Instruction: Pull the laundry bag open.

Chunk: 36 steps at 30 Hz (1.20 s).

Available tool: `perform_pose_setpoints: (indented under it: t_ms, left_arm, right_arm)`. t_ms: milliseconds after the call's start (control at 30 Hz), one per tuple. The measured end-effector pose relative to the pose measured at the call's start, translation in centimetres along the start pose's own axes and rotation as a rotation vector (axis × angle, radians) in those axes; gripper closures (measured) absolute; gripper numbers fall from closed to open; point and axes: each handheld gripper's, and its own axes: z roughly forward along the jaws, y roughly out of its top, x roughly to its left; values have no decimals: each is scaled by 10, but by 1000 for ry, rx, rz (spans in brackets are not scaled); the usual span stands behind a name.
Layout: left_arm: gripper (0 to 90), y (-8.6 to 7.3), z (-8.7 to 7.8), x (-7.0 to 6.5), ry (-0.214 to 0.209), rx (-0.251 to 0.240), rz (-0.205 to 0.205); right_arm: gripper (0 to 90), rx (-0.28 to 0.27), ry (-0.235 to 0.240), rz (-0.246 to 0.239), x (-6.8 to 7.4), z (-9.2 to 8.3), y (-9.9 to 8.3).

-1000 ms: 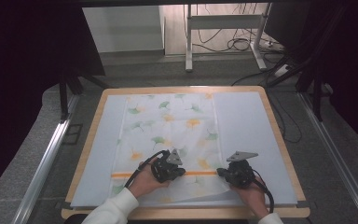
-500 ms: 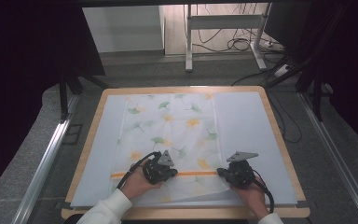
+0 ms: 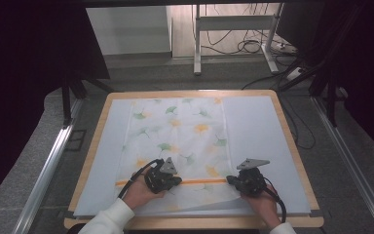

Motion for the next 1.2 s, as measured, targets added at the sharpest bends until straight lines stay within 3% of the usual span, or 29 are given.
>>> perform_pose_setpoints:
  t_ms: [1200]
  left_arm:
    - [900, -39, -31, 14, 39, 14, -63]
  right_arm:
    - [896, -8, 2, 2, 0, 0, -1]
